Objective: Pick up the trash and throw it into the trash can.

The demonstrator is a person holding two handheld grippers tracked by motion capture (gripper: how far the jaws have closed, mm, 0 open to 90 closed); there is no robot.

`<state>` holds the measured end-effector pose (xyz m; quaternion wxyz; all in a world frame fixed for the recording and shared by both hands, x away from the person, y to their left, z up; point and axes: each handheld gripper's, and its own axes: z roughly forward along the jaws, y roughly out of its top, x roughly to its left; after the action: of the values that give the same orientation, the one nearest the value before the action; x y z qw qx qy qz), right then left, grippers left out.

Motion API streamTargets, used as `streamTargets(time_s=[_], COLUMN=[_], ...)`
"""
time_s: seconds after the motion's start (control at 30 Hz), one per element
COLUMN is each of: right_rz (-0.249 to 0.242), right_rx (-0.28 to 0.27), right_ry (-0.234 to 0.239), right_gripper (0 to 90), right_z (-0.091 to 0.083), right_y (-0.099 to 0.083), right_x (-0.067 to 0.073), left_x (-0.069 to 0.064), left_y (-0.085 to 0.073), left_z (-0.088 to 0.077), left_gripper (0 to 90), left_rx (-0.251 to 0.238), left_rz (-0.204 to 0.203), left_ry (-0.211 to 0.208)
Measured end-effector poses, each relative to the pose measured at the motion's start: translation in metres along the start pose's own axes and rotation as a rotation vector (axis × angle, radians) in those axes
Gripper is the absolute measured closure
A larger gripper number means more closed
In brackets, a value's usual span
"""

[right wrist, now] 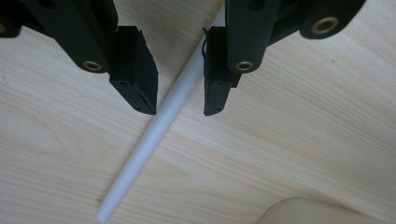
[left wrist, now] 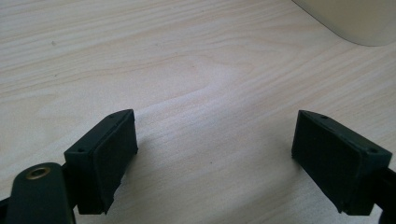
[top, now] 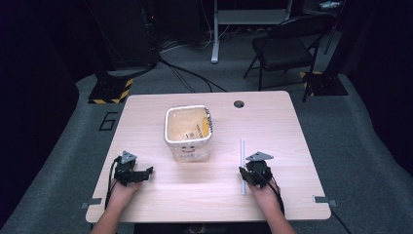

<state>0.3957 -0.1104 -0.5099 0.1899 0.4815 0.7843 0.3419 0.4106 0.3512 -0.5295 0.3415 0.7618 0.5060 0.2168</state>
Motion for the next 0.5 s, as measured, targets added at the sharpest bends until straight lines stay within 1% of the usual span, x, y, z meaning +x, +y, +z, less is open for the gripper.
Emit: streamTargets(time_s=[0.13,0.17,0.23,0.4,0.43,0.47,0.5], right_rz=[-0.007,-0.003,-0.007,0.002,-0.01,-0.01,-0.01], right_rx=[0.01,0.023,0.029,0.023,0.023,0.024,0.024], right_ry=[-0.004,-0.005,-0.006,-0.011,-0.011,-0.004,-0.004], right_gripper=[68.0,69.5,70.7,74.3,75.6,78.6,78.6], right_z=[0.001,0.002,0.0033,0.0026,0.0025,0.002,0.002], right_y=[-0.0008,-0.0021,-0.0041,-0.006,-0.0062,-0.0066,-0.0066], right_x=[0.0,-0.0004,-0.0017,-0.0027,-0.0033,-0.0035,-0.0035], left_x=[0.0,0.0,0.0,0.0,0.0,0.0,0.0], left_y=[0.0,0.0,0.0,0.0,0.0,0.0,0.0], left_z=[0.0001,0.0001,0.0001,0.0,0.0001,0.0001,0.0001], left_gripper=[13.8,13.9,13.9,14.0,14.0,14.0,14.0], left_rx=[0.0,-0.001,0.0,0.0,-0.001,-0.001,-0.001], left_rz=[0.0,-0.001,-0.001,-0.001,-0.001,-0.002,-0.002], left_ry=[0.0,0.0,0.0,0.001,0.001,0.001,0.001])
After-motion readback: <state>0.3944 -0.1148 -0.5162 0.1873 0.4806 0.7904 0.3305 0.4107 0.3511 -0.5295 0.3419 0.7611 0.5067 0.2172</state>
